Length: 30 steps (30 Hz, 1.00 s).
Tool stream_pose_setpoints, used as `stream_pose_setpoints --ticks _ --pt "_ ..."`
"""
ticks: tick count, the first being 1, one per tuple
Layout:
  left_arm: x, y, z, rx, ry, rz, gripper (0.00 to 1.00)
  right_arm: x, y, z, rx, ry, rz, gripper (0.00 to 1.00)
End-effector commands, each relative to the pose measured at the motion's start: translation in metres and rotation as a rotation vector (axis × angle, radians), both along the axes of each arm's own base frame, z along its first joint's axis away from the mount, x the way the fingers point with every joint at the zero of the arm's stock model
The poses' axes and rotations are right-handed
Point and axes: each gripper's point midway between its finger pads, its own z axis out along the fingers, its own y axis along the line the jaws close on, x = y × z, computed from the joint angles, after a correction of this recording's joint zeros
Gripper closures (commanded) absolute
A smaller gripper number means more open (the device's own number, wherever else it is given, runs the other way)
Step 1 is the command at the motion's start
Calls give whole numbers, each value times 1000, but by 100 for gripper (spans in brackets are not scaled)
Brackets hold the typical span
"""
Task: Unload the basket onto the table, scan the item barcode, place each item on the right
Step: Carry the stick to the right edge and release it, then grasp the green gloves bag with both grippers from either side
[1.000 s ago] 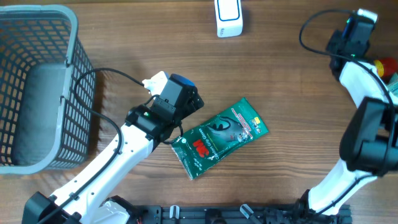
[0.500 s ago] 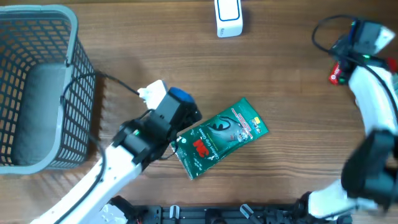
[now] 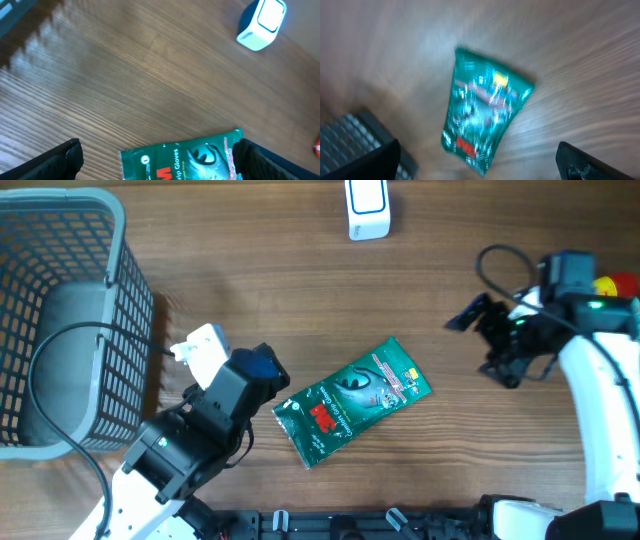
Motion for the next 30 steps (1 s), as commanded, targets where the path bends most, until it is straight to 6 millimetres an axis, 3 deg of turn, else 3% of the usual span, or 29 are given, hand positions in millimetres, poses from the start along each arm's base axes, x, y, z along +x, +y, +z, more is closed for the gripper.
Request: stream_pose_setpoints --ticks 1,3,7,14,18,22,26,28,30 --pt "3 1 -10 41 29 17 0 -21 49 -33 92 138 -20 0" --pt "5 -3 -16 48 49 12 0 -26 69 -57 80 148 -16 0" --pt "8 -16 -34 44 117 -20 0 -40 82 -99 38 174 -73 1" --pt "19 -28 -60 74 181 -28 0 -56 85 -141 46 161 -68 3" --pt "26 -40 -62 35 174 -46 0 -61 83 -161 51 169 -106 23" --pt "25 -44 -62 18 179 -57 0 -55 75 -173 2 154 -145 36" --pt "24 -55 -64 -31 197 -91 0 -54 72 -178 -16 158 -155 65" --pt "24 -59 -64 -47 202 -101 0 -54 72 -179 -16 158 -155 93" --pt "23 -62 -65 -57 208 -110 0 -53 72 -179 -16 157 -154 96"
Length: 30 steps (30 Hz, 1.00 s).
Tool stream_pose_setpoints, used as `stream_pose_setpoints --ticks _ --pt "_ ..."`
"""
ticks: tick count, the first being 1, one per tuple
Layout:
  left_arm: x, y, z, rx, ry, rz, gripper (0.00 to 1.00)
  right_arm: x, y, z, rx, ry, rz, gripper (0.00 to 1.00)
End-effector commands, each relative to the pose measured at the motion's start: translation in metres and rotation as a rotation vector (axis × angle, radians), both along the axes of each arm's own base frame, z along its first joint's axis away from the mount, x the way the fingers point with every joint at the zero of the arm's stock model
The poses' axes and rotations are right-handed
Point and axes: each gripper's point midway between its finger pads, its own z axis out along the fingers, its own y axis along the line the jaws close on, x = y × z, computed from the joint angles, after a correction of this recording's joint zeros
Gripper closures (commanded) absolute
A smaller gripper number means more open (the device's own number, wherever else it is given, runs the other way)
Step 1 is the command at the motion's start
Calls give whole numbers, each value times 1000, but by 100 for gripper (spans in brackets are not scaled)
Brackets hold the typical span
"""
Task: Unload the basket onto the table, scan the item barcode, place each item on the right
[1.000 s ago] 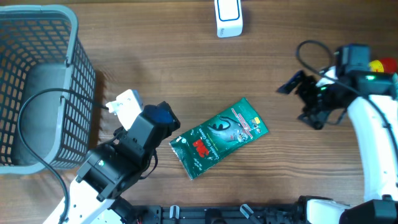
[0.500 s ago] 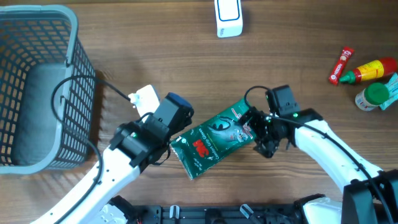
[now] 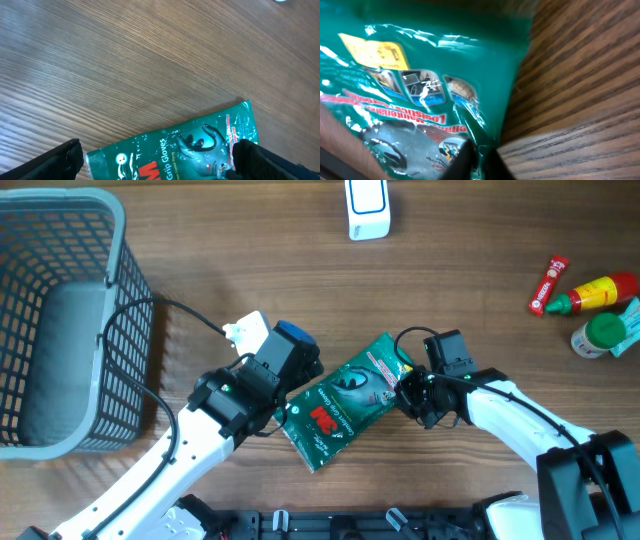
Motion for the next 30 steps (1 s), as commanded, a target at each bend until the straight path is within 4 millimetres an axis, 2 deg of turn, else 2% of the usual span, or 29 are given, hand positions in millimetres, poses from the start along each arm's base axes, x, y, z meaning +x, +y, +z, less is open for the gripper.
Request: stream_pose_setpoints --ticks 1,5,9,10,11,12,13,14,18,22,28,29,30 --pt "-4 -8 -5 -28 31 -22 0 -5 -10 -12 -57 15 -7 96" --pt "-5 -11 -6 -41 41 -32 0 5 -6 -1 -57 -50 70 96" --pt "-4 -13 -5 -49 36 -34 0 12 -4 31 -66 -107 139 95" --pt "-4 -19 -5 -75 41 -48 9 12 -6 37 -77 -108 139 95" --pt "-4 -29 -5 -118 51 -73 33 10 -8 39 -89 -103 137 95" --pt "-3 -36 -7 -143 63 -90 61 9 -10 39 -97 -98 134 95" --pt "-4 -43 -10 -166 81 -107 73 7 -12 39 -107 -91 133 96" --pt "-5 -49 -14 -185 103 -123 96 6 -14 38 -117 -87 132 95" --pt "-17 -78 -52 -270 293 -150 96 6 -16 37 -129 -87 129 96" --pt "-19 -96 -75 -314 378 -187 96 5 -13 39 -117 -88 150 95" --pt "-20 -100 -95 -303 430 -184 96 8 -11 60 -125 -81 203 95" --pt "-19 -98 -96 -298 427 -179 87 6 -13 63 -133 -70 209 95" --pt "-17 -96 -97 -293 422 -170 68 5 -17 71 -164 -55 222 95"
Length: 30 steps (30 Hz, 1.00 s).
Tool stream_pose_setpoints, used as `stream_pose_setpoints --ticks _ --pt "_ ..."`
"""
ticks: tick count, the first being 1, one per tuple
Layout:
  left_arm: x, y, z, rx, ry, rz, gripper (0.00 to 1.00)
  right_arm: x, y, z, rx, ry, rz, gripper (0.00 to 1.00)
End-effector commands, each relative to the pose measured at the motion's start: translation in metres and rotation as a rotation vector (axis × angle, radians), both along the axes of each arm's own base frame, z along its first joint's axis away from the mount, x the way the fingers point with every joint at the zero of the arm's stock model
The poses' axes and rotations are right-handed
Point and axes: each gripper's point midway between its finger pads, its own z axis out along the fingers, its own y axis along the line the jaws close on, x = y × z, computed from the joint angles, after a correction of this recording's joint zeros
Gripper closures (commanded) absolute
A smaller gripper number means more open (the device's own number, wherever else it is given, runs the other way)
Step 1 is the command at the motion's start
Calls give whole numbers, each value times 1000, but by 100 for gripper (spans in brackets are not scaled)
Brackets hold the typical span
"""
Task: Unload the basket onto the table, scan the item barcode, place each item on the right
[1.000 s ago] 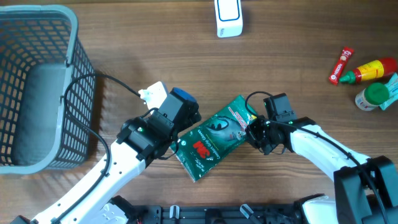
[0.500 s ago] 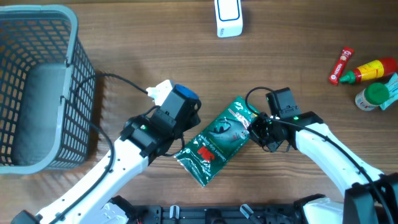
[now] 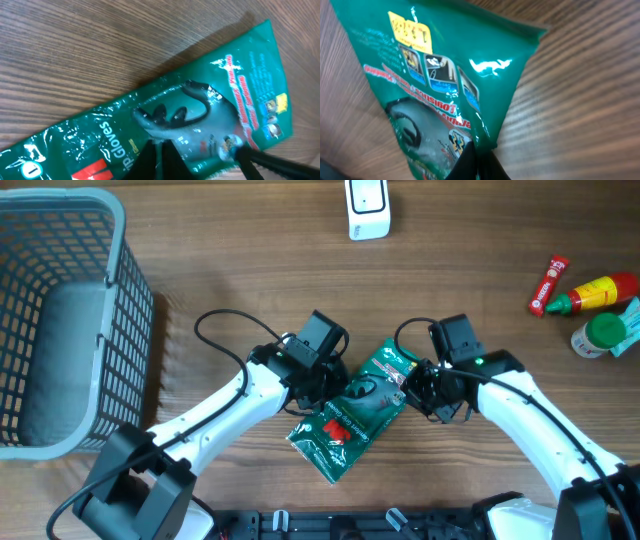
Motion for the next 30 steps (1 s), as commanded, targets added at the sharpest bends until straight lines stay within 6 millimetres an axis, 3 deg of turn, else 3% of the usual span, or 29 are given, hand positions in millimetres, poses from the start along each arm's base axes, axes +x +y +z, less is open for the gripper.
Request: stream_pose_setpoints --ticks 1,3,4,5,10,16,18,22,26,30 --pt "3 3 -5 5 12 16 58 11 -6 27 -59 -35 43 95" --pt "8 9 -5 12 5 34 25 11 -19 40 -141 -25 39 95" --pt "11 13 -5 16 3 46 2 12 -27 48 -188 -25 43 95" --pt "13 15 -5 17 2 52 0 13 -32 56 -220 -28 47 96" --pt "22 25 -5 17 1 89 0 8 -53 97 -334 -7 33 95" --pt "23 27 -6 25 -5 96 0 -21 -85 104 -502 123 -54 96" --pt "25 29 -6 33 -10 100 0 -30 -87 102 -516 182 -39 95" --pt "25 30 -7 42 -12 103 0 -45 -81 100 -489 290 -14 95" --pt "26 32 -7 54 -20 108 0 -33 -47 96 -305 259 28 95" --pt "26 32 -7 53 -20 109 0 -11 -43 89 -296 204 -52 95"
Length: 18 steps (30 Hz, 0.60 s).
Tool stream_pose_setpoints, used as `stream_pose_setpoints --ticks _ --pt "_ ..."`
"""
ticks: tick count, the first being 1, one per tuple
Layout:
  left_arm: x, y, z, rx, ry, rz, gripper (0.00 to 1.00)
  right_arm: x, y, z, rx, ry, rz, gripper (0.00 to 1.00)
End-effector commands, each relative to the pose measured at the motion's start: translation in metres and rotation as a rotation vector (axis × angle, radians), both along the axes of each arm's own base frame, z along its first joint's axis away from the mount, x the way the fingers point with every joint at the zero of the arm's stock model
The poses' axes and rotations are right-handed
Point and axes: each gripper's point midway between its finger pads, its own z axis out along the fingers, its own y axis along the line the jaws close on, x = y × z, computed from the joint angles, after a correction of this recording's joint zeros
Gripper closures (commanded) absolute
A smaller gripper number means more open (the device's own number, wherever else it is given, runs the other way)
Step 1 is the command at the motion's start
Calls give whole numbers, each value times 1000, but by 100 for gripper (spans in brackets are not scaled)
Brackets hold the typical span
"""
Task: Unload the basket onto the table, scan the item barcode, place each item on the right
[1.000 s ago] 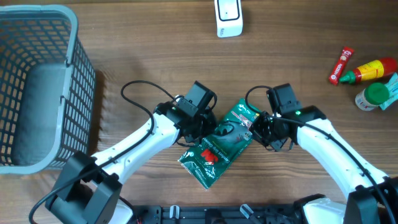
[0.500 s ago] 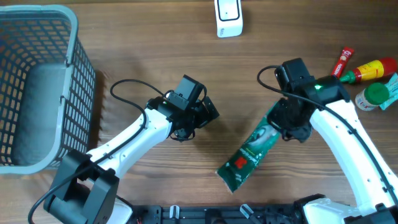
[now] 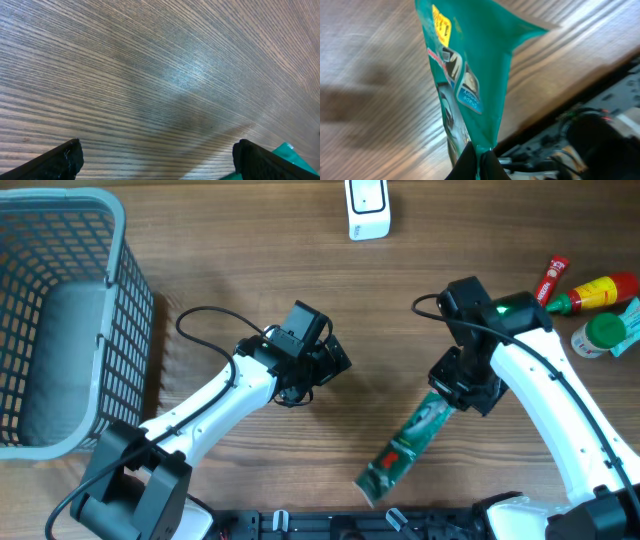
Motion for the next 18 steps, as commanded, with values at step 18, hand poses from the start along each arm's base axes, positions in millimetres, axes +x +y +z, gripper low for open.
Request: stream_pose_setpoints --ticks 18 --pt "-6 -3 -5 30 3 -24 0 74 26 -3 11 -31 -160 95"
